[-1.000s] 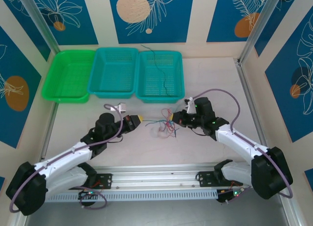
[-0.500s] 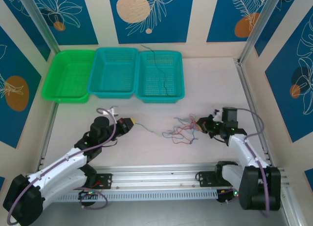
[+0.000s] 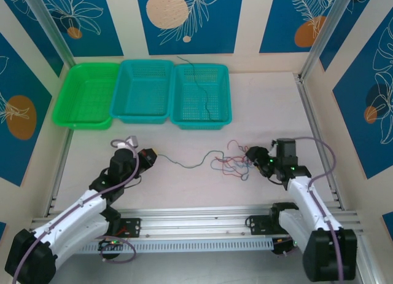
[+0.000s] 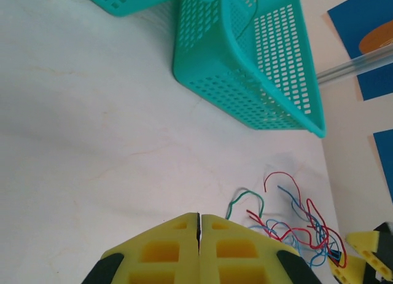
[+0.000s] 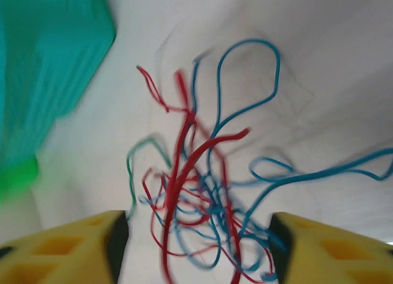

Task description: Untangle the cables

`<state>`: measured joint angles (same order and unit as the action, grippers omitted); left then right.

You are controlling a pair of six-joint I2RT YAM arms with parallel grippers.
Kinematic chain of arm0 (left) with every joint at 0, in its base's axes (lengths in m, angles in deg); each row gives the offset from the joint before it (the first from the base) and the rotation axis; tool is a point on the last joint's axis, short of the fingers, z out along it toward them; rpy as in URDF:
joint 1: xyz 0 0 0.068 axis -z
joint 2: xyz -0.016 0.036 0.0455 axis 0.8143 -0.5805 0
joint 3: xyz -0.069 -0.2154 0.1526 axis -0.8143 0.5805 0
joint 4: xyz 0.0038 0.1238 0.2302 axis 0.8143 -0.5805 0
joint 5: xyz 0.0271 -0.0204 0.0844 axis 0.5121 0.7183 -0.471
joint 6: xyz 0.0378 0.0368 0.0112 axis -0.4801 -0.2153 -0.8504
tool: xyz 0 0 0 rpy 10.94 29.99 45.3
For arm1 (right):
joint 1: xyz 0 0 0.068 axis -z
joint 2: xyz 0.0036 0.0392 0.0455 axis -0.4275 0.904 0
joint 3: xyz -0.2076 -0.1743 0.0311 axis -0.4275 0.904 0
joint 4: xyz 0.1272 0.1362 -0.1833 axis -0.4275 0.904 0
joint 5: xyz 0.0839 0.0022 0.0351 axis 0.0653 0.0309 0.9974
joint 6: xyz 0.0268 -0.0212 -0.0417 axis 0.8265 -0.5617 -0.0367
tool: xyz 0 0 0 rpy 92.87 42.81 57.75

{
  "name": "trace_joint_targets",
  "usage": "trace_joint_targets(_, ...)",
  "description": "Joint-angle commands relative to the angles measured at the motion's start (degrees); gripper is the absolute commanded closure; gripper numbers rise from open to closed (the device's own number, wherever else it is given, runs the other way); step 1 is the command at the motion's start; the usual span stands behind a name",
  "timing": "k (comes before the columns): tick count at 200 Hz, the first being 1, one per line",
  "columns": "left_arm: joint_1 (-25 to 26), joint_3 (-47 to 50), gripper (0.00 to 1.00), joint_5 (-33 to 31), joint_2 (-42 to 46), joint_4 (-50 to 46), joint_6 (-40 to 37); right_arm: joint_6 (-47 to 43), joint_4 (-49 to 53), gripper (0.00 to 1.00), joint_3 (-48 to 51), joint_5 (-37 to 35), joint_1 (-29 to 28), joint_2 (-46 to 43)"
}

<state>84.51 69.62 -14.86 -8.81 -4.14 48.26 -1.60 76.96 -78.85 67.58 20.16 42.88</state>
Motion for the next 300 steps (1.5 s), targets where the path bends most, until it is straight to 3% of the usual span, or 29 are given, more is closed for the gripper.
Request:
trace_joint_targets(1, -0.5, -1.5, 1.0, 4.8, -1.8, 3.7, -3.3, -2.4, 5.6, 0.23, -5.0, -12.0, -6.8, 1.3)
trace_joint_targets(20, -0.1, -5.4, 1.0, 12.3, -3.7, 5.9, -7.5, -0.5, 7.0, 0.17, -5.7, -15.2, -5.7, 1.2)
trace_joint_targets(50, 0.8, -14.5, 1.0, 19.9, -3.6, 3.0, -14.9, -0.4, 6.6, 0.13, -5.8, -11.9, -0.7, 0.0)
trace_joint_targets(59, 0.8, -18.7, 1.0, 19.1, -3.0, -1.6, -18.7, -0.3, 6.8, 0.09, -5.7, -10.2, 1.2, -0.3)
trace_joint_targets(94, 0.5, -33.8, 1.0, 12.1, -6.6, -10.9, -29.2, 0.5, 5.3, 0.08, -3.8, 0.0, 9.9, -2.6)
trace_joint_targets(152, -1.1, -54.4, 1.0, 8.4, -25.3, -12.3, -30.4, -0.8, 5.0, 0.09, -3.4, 4.0, 11.0, -4.9)
trace_joint_targets(170, -1.1, -55.7, 1.0, 13.5, -30.1, -10.0, -27.5, -2.8, 0.5, 0.09, -2.6, 9.6, 9.2, -4.9)
trace_joint_targets(181, -1.1, -53.9, 1.0, 16.1, -31.8, -6.4, -25.1, -5.7, -3.1, 0.09, -2.7, 12.4, 5.0, -4.6)
trace_joint_targets(213, -0.7, -50.9, 1.0, 14.6, -33.6, -5.0, -24.6, -11.0, -9.6, 0.09, -4.2, 6.7, -13.0, -0.4)
trace_joint_targets(228, 0.4, -47.8, 1.0, 13.6, -33.7, -4.6, -24.3, -11.1, -11.0, 0.1, -5.6, 4.3, -17.8, 3.5)
trace_joint_targets(257, 1.0, -41.6, 1.0, 14.4, -33.0, 0.0, -21.2, -10.6, -11.6, 0.12, -6.4, 0.8, -19.2, 4.9)
trace_joint_targets(300, 1.0, -46.7, 1.0, 15.8, -32.7, -2.1, -22.4, -11.5, -6.3, 0.12, -6.8, -6.9, -18.8, -6.2)
